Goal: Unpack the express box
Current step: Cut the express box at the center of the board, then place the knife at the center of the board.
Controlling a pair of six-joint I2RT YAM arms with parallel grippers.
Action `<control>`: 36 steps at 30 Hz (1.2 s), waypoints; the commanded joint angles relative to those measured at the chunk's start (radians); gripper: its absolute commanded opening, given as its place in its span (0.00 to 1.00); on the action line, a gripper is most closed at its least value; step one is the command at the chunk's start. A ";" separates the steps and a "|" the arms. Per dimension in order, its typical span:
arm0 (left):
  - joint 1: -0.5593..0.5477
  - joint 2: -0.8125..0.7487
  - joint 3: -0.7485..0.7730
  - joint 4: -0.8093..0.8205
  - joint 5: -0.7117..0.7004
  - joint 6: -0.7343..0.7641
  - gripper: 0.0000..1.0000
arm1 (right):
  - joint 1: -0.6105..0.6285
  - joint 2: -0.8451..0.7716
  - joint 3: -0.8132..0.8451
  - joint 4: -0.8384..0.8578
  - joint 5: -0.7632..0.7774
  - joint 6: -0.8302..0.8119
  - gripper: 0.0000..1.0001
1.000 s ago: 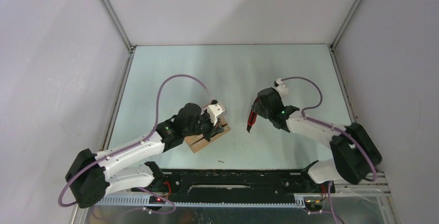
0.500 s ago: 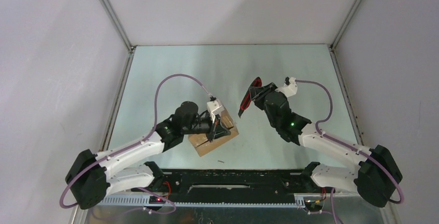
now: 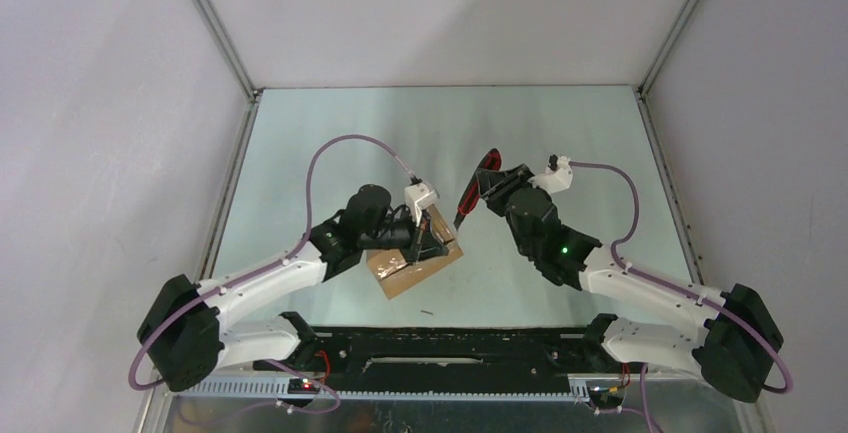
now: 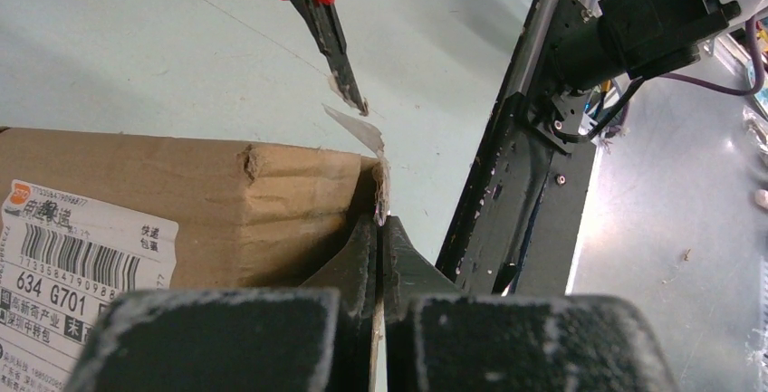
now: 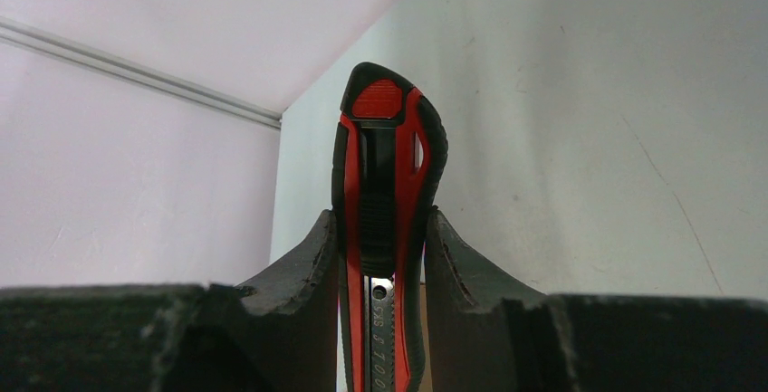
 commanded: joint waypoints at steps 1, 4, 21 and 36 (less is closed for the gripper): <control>0.008 0.019 0.071 -0.058 0.003 -0.019 0.00 | 0.017 -0.001 0.006 0.102 0.057 -0.019 0.00; 0.009 0.027 0.078 -0.072 0.009 -0.014 0.00 | 0.034 0.010 0.006 0.142 0.066 -0.053 0.00; 0.018 0.012 0.070 -0.047 -0.008 -0.028 0.00 | 0.069 0.129 0.007 0.188 0.056 -0.069 0.00; 0.030 0.051 0.065 -0.036 0.092 -0.026 0.00 | 0.011 0.011 -0.047 0.216 0.040 -0.087 0.00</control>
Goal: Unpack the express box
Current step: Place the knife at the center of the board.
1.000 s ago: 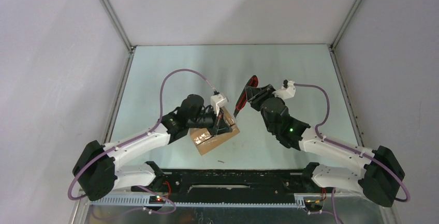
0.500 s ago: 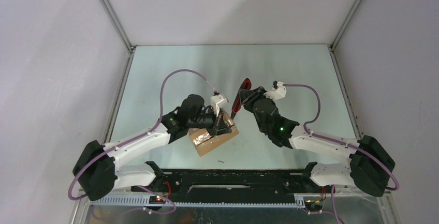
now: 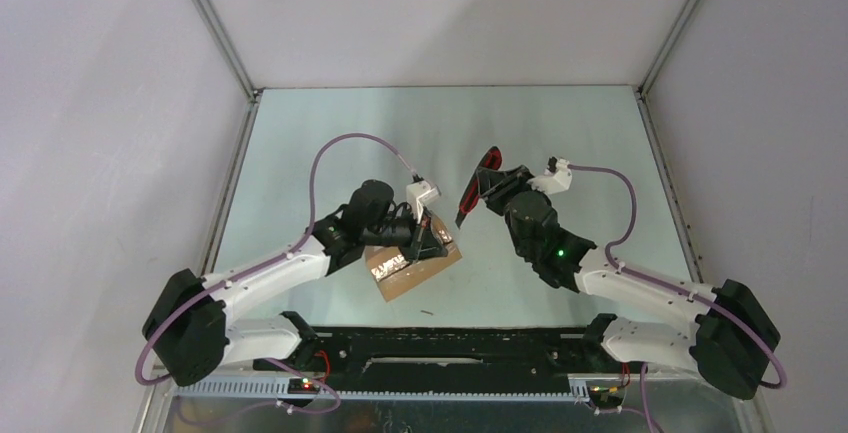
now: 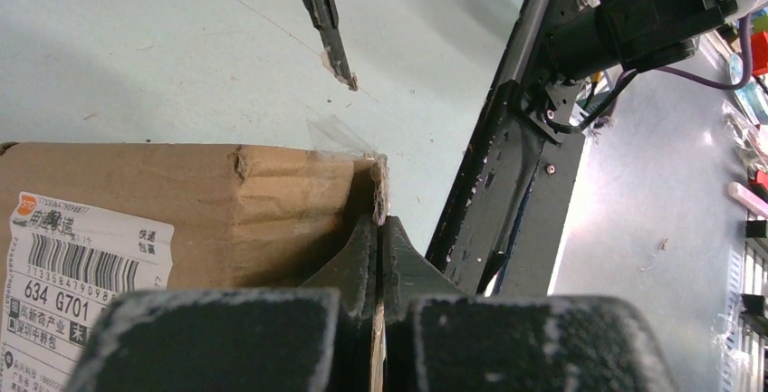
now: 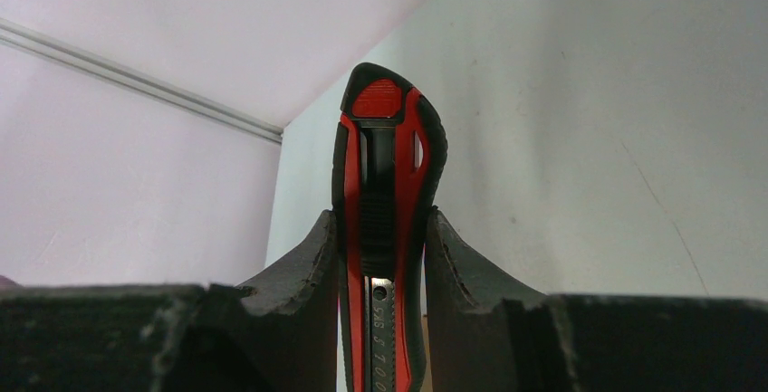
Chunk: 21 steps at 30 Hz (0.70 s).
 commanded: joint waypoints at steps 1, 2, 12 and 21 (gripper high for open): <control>0.006 0.014 0.027 0.036 0.054 -0.017 0.00 | 0.005 -0.005 0.004 0.096 0.005 -0.026 0.00; 0.007 0.013 0.027 0.037 0.049 -0.017 0.00 | 0.006 0.006 0.005 0.111 -0.005 -0.026 0.00; 0.010 0.010 0.032 0.029 0.044 -0.021 0.00 | 0.049 0.076 0.024 0.118 -0.028 -0.043 0.00; 0.019 0.012 0.023 0.038 0.065 -0.042 0.00 | 0.054 0.043 0.019 0.078 0.013 -0.036 0.00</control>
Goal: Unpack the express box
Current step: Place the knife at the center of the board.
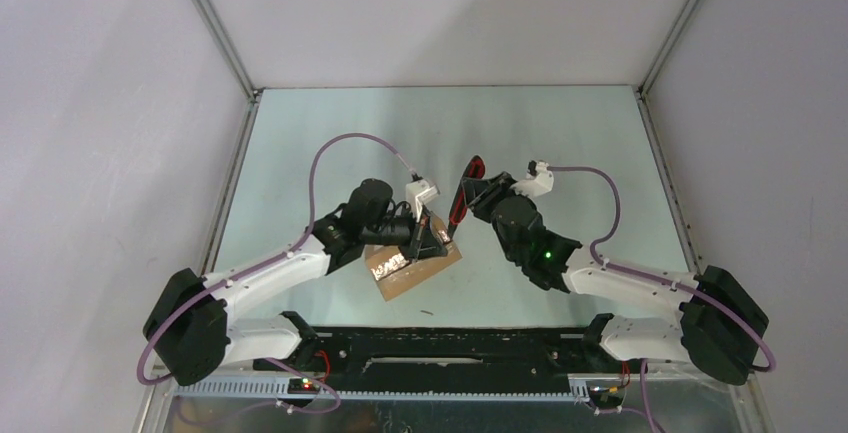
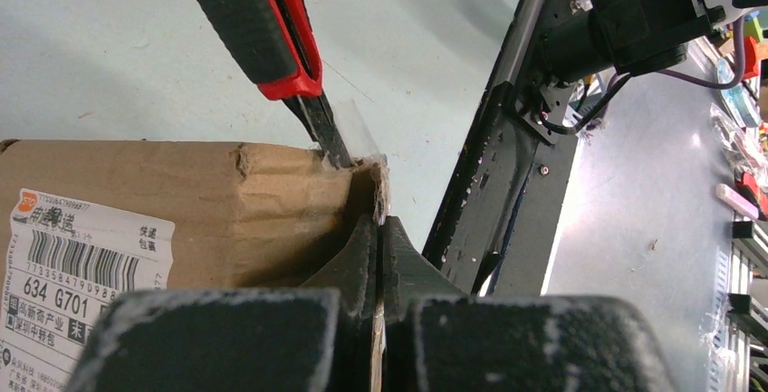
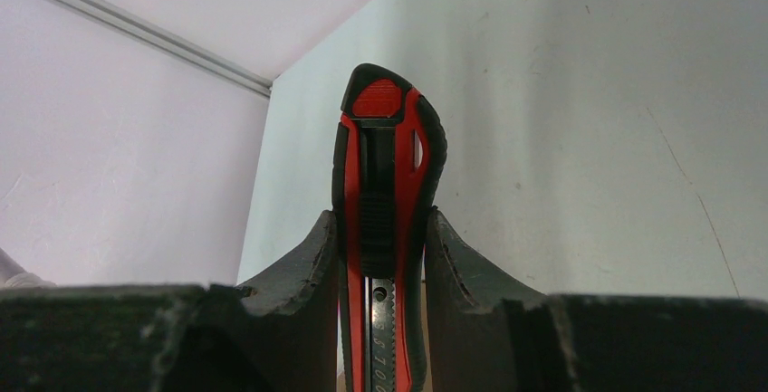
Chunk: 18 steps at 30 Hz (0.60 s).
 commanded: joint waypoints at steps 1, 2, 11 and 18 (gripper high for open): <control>0.008 0.002 0.020 0.027 0.044 -0.035 0.00 | -0.004 -0.043 0.019 0.036 0.044 -0.013 0.00; 0.007 0.002 0.017 0.027 0.045 -0.037 0.00 | -0.008 -0.051 0.019 0.049 0.043 -0.024 0.00; 0.008 0.002 0.019 0.027 0.051 -0.044 0.00 | 0.016 -0.029 0.021 0.067 0.033 -0.029 0.00; 0.008 -0.027 0.005 0.027 0.006 -0.028 0.00 | 0.023 0.030 0.034 0.066 0.023 -0.017 0.00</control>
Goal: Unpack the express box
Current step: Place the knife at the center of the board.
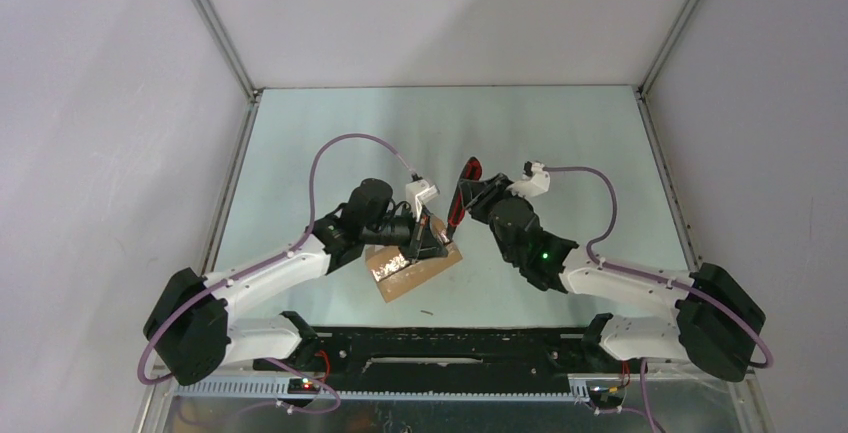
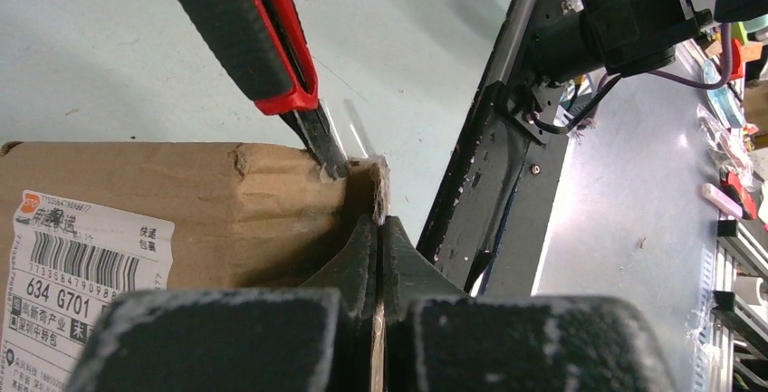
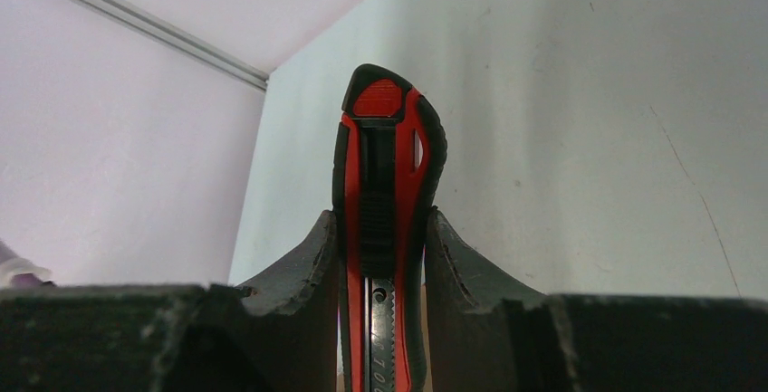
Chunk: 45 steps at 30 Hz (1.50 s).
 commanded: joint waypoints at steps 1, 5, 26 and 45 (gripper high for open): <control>0.005 -0.033 0.004 0.025 -0.022 -0.012 0.00 | 0.011 0.023 0.037 0.045 0.020 0.002 0.00; 0.010 -0.049 0.001 0.052 -0.062 -0.018 0.00 | 0.014 0.025 0.035 0.006 -0.003 0.009 0.00; 0.025 -0.163 -0.111 0.167 -0.290 -0.041 0.00 | -0.034 -0.014 -0.014 -0.179 -0.086 0.034 0.00; 0.026 -0.215 -0.121 0.155 -0.423 0.053 0.00 | -0.144 -0.010 -0.059 -0.276 -0.319 0.010 0.00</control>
